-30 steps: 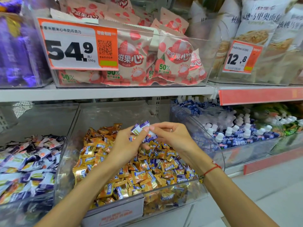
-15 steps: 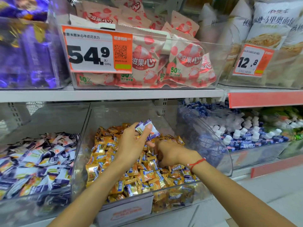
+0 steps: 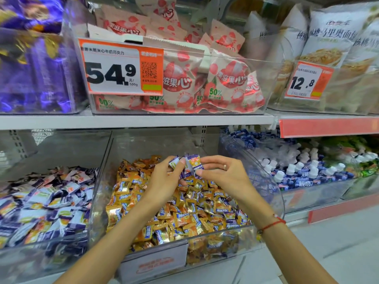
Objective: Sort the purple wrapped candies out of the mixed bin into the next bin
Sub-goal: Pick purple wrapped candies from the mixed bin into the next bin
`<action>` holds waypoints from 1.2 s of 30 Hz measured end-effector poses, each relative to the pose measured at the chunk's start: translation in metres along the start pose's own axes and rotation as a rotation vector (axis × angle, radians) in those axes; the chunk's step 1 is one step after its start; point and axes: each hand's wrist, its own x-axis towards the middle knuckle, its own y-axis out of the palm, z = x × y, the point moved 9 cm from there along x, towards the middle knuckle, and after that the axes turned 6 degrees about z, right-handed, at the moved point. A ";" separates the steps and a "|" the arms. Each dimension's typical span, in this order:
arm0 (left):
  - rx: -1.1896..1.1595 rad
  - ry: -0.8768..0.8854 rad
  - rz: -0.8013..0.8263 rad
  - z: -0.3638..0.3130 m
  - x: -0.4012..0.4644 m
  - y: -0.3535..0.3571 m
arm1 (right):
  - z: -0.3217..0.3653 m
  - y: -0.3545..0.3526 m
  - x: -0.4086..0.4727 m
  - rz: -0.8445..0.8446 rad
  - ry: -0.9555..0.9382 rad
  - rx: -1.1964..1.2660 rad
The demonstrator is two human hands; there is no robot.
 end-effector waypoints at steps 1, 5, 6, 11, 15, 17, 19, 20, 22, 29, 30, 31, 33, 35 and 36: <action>-0.044 0.004 -0.002 -0.005 -0.003 0.002 | 0.002 0.007 0.000 -0.014 -0.016 0.005; -0.215 -0.019 -0.018 -0.024 -0.020 0.000 | 0.021 0.029 -0.003 0.003 -0.141 0.055; -0.180 0.029 -0.055 -0.032 -0.025 -0.008 | 0.029 0.035 -0.004 0.037 -0.184 0.062; 0.025 0.213 -0.273 -0.061 -0.083 -0.082 | 0.031 0.071 -0.010 0.263 -0.242 -0.037; 0.697 0.295 -0.518 -0.076 -0.139 -0.157 | -0.018 0.110 -0.012 0.548 -0.219 -0.755; 1.032 0.270 -0.543 -0.066 -0.143 -0.183 | -0.038 0.121 -0.010 0.642 -0.172 -0.814; 1.162 0.193 -0.452 -0.037 -0.133 -0.204 | -0.043 0.124 -0.006 0.661 -0.161 -0.769; 1.179 0.131 -0.386 -0.020 -0.127 -0.212 | -0.041 0.124 -0.007 0.662 -0.167 -0.757; 1.114 -0.012 -0.233 0.015 -0.119 -0.221 | -0.038 0.124 -0.009 0.661 -0.172 -0.757; 0.928 -0.009 -0.297 0.008 -0.116 -0.213 | -0.030 0.105 -0.011 0.587 -0.103 -0.671; 0.869 0.081 -0.357 -0.014 -0.116 -0.200 | -0.023 0.093 -0.008 0.522 -0.096 -0.646; 0.805 0.169 -0.397 -0.036 -0.116 -0.183 | -0.020 0.078 -0.003 0.453 -0.096 -0.626; 0.714 0.293 -0.372 -0.071 -0.110 -0.138 | -0.016 0.041 0.005 0.320 -0.069 -0.625; 0.735 0.360 -0.190 -0.083 -0.090 -0.081 | -0.018 0.007 0.007 0.216 -0.020 -0.675; 0.758 0.364 -0.033 -0.078 -0.076 -0.049 | -0.024 -0.008 0.008 0.184 0.020 -0.725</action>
